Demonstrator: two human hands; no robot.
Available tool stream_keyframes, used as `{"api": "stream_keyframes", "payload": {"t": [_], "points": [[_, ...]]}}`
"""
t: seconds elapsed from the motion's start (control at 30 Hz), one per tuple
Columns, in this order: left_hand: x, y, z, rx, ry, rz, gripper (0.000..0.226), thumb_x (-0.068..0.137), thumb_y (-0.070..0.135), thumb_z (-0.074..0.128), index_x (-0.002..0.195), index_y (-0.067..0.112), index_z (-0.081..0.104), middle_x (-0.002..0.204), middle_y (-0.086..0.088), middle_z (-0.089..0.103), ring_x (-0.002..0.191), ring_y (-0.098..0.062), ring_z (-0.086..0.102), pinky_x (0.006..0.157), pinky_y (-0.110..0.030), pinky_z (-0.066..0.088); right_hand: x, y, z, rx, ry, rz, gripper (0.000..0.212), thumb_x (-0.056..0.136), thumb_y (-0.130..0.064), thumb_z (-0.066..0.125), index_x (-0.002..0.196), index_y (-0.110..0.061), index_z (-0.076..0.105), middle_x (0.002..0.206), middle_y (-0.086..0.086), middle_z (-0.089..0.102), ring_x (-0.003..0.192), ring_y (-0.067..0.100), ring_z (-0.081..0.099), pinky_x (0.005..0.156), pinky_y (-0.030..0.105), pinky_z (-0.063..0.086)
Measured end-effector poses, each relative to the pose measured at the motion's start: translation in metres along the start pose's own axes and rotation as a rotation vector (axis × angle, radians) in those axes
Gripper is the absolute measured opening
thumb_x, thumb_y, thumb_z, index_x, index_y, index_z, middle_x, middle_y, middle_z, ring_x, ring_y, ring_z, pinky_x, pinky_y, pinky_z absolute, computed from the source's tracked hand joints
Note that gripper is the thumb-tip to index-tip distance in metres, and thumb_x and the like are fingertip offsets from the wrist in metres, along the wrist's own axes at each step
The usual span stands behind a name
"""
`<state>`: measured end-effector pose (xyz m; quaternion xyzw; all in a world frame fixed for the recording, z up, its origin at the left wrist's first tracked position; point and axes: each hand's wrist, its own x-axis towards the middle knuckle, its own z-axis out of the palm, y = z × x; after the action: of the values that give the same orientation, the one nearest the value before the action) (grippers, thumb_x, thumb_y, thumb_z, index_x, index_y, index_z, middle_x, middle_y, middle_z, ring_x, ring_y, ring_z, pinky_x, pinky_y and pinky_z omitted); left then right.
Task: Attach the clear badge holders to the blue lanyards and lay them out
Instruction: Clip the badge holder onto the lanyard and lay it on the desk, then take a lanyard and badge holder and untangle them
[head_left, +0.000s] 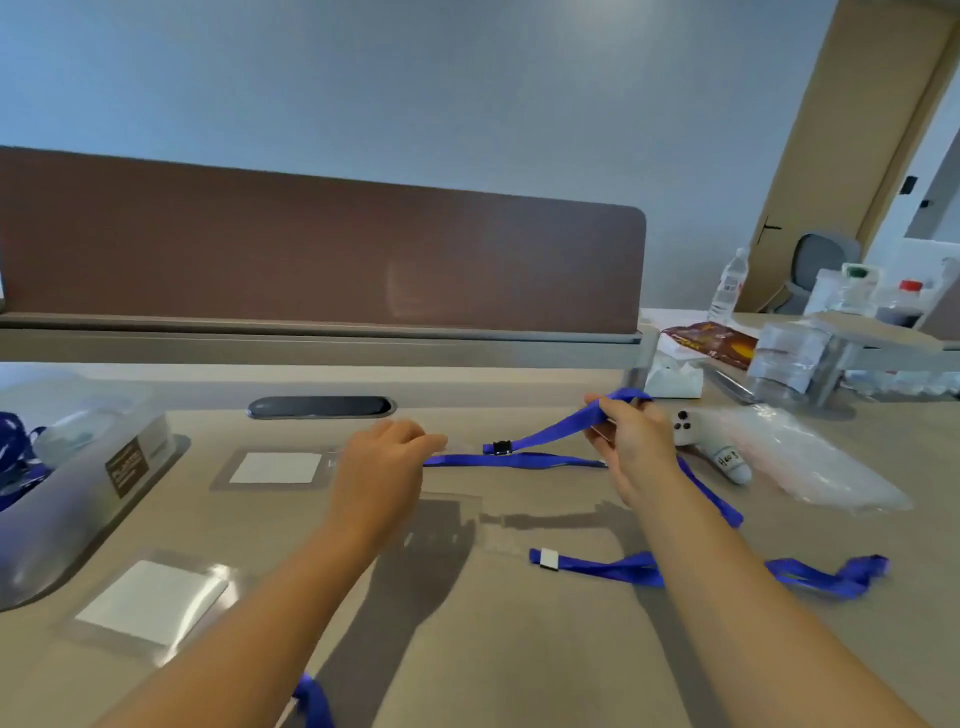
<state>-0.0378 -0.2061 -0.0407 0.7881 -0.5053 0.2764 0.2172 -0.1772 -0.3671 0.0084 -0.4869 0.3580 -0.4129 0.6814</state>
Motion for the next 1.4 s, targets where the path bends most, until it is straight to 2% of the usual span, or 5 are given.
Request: {"api": "stream_keyframes", "payload": {"t": [0.17,0.37,0.57,1.17,1.4], "points": [[-0.04,-0.041,0.017,0.102,-0.219,-0.051,0.039,0.042,0.002,0.085,0.074,0.017,0.07,0.061,-0.008,0.07,0.053,-0.03,0.063,0.045,-0.032,0.049,-0.005,0.077,0.014,-0.595,-0.15,0.212,0.022,0.085,-0.003,0.045,0.064,-0.007,0.044,0.065,0.013,0.046,0.056,0.024,0.045,0.054,0.029,0.037],[-0.059,-0.06,0.018,0.174,-0.397,-0.126,0.021,0.076,0.009,0.062,0.095,0.019,0.063,0.098,-0.008,0.067,0.089,-0.028,0.06,0.065,-0.036,0.044,-0.021,0.109,0.027,-1.401,-0.376,-0.257,0.035,0.092,-0.033,0.041,0.119,-0.013,0.052,0.123,0.006,0.053,0.114,0.024,0.049,0.096,0.039,0.041],[-0.063,-0.063,0.017,0.1,-0.651,-0.264,0.038,0.091,0.04,0.032,0.12,0.018,0.045,0.129,-0.006,0.049,0.116,-0.025,0.045,0.093,-0.038,0.042,-0.024,0.127,0.038,-1.759,-0.55,-0.229,0.056,0.093,-0.049,0.019,0.142,-0.024,0.021,0.151,0.006,0.026,0.143,0.03,0.015,0.116,0.054,0.007],[-0.088,-0.092,-0.021,-0.057,-0.572,-0.445,0.047,0.086,0.045,0.045,0.125,0.02,0.041,0.136,-0.007,0.044,0.124,-0.025,0.037,0.102,-0.041,0.036,-0.046,0.129,0.073,-1.669,-0.623,-0.393,0.055,0.094,-0.044,0.028,0.141,-0.017,0.025,0.149,0.007,0.03,0.138,0.026,0.027,0.116,0.049,0.016],[-0.127,-0.097,-0.072,-0.217,-0.646,-0.399,0.069,0.068,0.042,0.07,0.127,0.024,0.039,0.139,0.0,0.041,0.127,-0.018,0.036,0.104,-0.034,0.034,-0.115,0.134,0.094,-1.369,-0.711,-0.349,0.032,0.091,-0.04,0.041,0.087,-0.014,0.059,0.088,0.003,0.059,0.095,0.024,0.055,0.076,0.031,0.044]]}}
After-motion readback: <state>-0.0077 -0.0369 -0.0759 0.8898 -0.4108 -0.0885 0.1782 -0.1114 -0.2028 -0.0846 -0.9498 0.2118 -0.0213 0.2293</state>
